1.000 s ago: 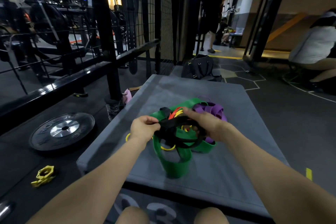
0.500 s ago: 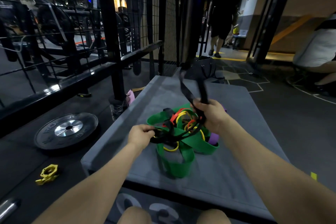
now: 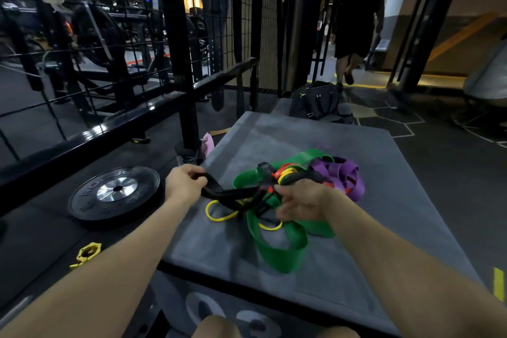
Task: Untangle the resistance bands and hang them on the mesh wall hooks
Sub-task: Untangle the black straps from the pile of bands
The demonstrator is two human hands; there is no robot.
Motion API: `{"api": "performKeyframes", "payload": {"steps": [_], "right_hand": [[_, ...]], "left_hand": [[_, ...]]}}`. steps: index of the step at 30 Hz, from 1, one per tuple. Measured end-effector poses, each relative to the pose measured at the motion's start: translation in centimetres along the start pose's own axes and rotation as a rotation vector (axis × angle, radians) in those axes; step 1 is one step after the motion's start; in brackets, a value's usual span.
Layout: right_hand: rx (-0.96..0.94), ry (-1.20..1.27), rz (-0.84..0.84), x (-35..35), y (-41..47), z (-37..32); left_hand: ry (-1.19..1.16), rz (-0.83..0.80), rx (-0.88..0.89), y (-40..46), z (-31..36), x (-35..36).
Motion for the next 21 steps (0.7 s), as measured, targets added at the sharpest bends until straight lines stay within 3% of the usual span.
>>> {"api": "performKeyframes", "payload": {"steps": [2,4,10,12,15,17,19,21], "right_hand": [[0.096,-0.221,-0.026,-0.2,0.4,0.5],[0.119,-0.237,-0.087,-0.5,0.5,0.8],[-0.008,0.067,-0.139,-2.4,1.5,-1.4],[-0.055,0.214,-0.108,-3.4,2.5,-2.6],[-0.205,0.302,0.068,-4.5,4.7,-4.9],[-0.373,0.086,0.291,-5.5,6.8,-6.4],[-0.5,-0.387,0.52,-6.4,8.6,-7.6],[-0.527,-0.668,0.615,-6.8,9.9,-8.2]], "left_hand": [[0.039,-0.032,0.007,0.5,-0.5,0.4],[0.12,-0.097,0.043,0.9,-0.9,1.5],[0.479,-0.182,0.19,1.8,1.0,4.5],[0.469,-0.236,0.24,2.4,2.0,5.7],[0.386,-0.336,0.247,3.6,2.8,8.1],[0.357,-0.377,0.258,4.5,3.0,10.1],[0.377,-0.401,0.262,5.0,3.1,12.0],[0.424,-0.42,0.247,5.4,2.7,13.7]]}}
Point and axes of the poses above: each hand's wrist, its own y-axis towards the middle knuckle, its own x-axis out of the palm, z = x × y, the point moved 2 cm from there along y, towards the middle knuckle, and after that the axes turned 3 degrees about x, right-handed, at the moved point
